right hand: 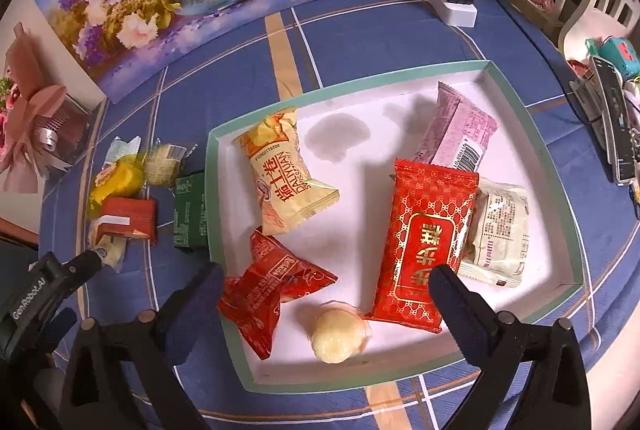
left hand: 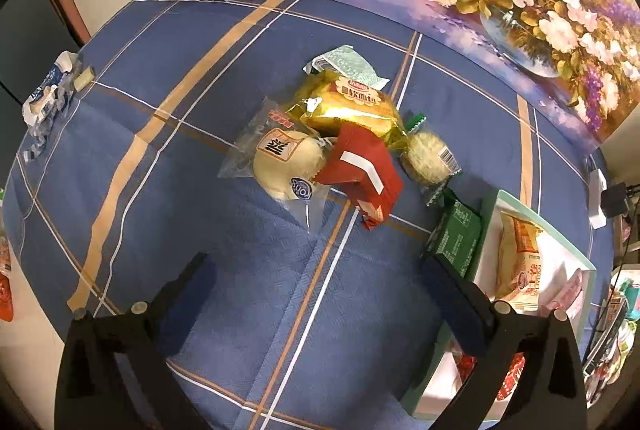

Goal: Organize snacks
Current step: 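Withdraw both tools from the tray back toward the snack pile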

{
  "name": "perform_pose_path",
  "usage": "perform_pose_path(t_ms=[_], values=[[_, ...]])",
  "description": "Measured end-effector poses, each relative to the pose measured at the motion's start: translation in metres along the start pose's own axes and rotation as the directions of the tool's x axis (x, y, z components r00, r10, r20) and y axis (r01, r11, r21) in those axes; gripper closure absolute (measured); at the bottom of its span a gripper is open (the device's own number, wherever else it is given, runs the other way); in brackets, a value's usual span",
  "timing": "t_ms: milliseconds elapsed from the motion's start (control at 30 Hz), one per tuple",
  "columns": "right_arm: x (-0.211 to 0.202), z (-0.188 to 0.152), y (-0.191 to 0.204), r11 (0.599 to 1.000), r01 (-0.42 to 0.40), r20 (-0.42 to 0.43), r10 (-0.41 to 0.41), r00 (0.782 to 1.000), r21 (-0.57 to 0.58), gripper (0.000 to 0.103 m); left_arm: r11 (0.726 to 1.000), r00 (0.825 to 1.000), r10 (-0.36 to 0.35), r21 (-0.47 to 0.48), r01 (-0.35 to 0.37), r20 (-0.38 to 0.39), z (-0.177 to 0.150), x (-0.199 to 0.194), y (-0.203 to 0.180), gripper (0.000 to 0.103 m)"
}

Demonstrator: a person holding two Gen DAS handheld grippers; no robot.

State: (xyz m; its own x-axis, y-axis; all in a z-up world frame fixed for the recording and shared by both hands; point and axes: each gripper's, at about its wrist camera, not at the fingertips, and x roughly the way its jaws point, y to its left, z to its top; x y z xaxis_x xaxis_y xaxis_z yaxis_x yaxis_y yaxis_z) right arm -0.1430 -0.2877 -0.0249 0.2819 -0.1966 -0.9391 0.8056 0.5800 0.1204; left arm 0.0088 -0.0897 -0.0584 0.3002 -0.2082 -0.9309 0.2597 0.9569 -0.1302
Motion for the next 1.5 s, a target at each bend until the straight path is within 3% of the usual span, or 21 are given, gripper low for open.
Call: perform_pose_path(t_ms=[233,633,1067,1500], values=[[0.004,0.000,0.004,1.000,0.019,-0.006,-0.019,1.000,-0.011,0.000,1.000,1.000,-0.006,-0.005,0.006,0.000,0.003,0.003,0.002,0.000],[0.004,0.011,0.028,0.999,-0.018,0.035,0.019,0.999,-0.027,0.000,0.998,0.998,-0.065,-0.015,0.065,0.014,0.027,0.012,0.014,0.000],[0.018,0.017,0.076,0.991,-0.108,0.037,0.111,0.993,-0.085,0.001,0.979,0.992,-0.127,-0.158,0.126,0.003,0.056,0.029,0.067,0.000],[0.041,0.019,0.119,0.982,-0.137,-0.004,0.137,0.991,-0.133,0.001,0.984,0.993,-0.110,-0.142,0.103,-0.043,0.071,0.053,0.074,0.000]])
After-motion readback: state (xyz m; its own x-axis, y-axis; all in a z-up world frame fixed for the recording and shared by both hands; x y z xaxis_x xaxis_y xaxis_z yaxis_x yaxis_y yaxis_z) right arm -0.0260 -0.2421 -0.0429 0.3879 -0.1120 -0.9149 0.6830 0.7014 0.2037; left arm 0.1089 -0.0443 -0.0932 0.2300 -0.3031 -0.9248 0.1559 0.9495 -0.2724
